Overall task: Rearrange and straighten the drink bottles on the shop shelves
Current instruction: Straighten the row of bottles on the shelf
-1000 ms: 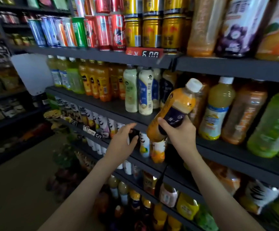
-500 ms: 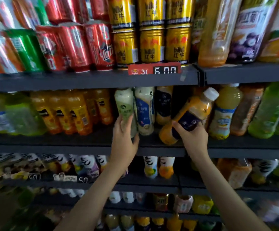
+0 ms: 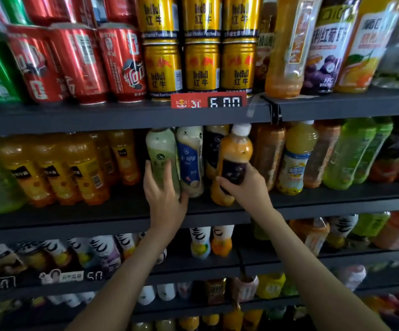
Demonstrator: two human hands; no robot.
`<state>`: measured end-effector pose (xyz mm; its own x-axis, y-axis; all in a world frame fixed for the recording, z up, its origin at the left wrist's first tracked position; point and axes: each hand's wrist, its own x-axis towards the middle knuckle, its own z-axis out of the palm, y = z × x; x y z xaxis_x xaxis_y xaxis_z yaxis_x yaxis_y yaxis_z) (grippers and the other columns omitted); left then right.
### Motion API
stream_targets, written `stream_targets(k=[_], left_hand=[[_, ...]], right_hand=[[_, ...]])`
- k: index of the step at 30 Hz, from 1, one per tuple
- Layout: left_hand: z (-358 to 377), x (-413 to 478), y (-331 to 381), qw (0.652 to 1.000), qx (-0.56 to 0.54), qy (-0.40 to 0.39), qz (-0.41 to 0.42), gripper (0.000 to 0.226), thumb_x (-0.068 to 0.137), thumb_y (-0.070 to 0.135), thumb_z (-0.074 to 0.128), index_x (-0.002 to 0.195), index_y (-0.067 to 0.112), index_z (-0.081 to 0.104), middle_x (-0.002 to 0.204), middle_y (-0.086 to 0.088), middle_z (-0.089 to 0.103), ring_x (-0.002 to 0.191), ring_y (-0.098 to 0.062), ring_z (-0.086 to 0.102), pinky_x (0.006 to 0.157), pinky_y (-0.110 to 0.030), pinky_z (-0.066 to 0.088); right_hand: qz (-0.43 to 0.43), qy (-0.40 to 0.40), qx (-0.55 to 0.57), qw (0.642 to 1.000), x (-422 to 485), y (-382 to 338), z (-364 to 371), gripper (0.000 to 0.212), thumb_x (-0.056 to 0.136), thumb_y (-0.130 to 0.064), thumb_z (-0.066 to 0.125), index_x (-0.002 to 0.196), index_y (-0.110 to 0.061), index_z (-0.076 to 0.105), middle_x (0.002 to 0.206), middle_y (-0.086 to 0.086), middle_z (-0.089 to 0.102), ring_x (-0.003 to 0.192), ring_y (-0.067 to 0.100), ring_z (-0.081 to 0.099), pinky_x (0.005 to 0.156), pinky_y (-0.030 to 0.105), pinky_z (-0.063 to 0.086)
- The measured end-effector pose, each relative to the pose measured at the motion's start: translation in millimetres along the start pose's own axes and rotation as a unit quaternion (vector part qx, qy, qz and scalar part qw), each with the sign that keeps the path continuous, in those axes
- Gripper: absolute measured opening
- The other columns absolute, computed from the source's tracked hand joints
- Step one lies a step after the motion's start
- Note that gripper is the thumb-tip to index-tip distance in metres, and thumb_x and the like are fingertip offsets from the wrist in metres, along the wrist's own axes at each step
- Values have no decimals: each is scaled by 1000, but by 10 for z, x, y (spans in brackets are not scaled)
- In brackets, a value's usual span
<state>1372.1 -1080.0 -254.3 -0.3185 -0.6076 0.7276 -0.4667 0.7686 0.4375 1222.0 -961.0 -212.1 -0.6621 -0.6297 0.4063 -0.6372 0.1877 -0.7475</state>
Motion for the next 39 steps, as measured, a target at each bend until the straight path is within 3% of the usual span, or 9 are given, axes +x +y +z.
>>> stream_targets(k=[3,7,11,14,18,24,28,34,39], left_hand=[[-21,59,-28,999,-40,-15,-24,83,82,21,69,147,25,17,151,-24,6,137,-41,16,108,-55,31],[-47,95,-49,996,-80,-38,-25,90,84,14,68,147,33,7,150,-24,11,137,-40,19,107,-45,29],[-63,90,-120,994,-94,-49,-30,98,83,3,65,146,40,-1,149,-20,17,136,-35,26,108,-48,34],[-72,84,-147,988,-127,-70,-62,97,86,4,62,148,39,-4,149,-15,21,136,-29,30,108,-39,34],[-100,113,-146,981,-145,-93,-91,95,88,7,62,149,34,-5,151,-11,24,134,-25,35,97,-28,35],[-231,109,-125,981,-105,-133,-98,98,89,12,61,147,38,-14,148,-10,31,122,-26,50,88,-31,46],[-256,121,-105,978,-83,-154,-111,98,91,16,60,145,40,-18,143,-13,37,114,-27,56,85,-36,48],[-186,73,-82,980,-102,-132,-111,103,89,11,60,139,49,-22,144,-10,33,122,-27,49,92,-40,47],[-136,-101,-39,984,-96,-112,-100,101,88,11,60,144,44,-17,151,-13,19,135,-31,31,103,-44,42]], right_hand=[[22,-33,-46,998,134,-83,66,55,78,-47,70,115,-12,49,111,5,53,99,20,55,76,26,43],[49,-36,-53,997,189,-110,112,59,79,-47,69,117,-8,46,112,6,48,92,15,46,74,26,39],[42,-98,-31,994,161,-15,149,57,81,-40,70,125,-13,46,108,-1,48,113,19,47,82,23,36],[49,-79,-7,996,173,11,213,61,78,-39,74,124,-12,47,116,5,54,111,21,52,80,25,40],[49,-25,-24,998,209,-41,338,69,73,-42,78,120,-5,42,119,11,49,106,23,51,73,27,39],[49,7,-67,996,278,-42,458,77,72,-49,75,121,-3,38,122,15,46,105,31,54,74,37,47],[73,-11,-54,996,319,-32,455,81,73,-49,74,127,-2,37,126,16,43,113,33,50,82,40,46],[66,-38,-21,997,250,59,457,75,75,-35,77,130,-2,37,129,15,44,119,29,44,83,26,36],[43,-2,-12,999,117,110,463,75,80,-31,73,137,-3,33,132,16,43,124,29,41,94,32,39]])
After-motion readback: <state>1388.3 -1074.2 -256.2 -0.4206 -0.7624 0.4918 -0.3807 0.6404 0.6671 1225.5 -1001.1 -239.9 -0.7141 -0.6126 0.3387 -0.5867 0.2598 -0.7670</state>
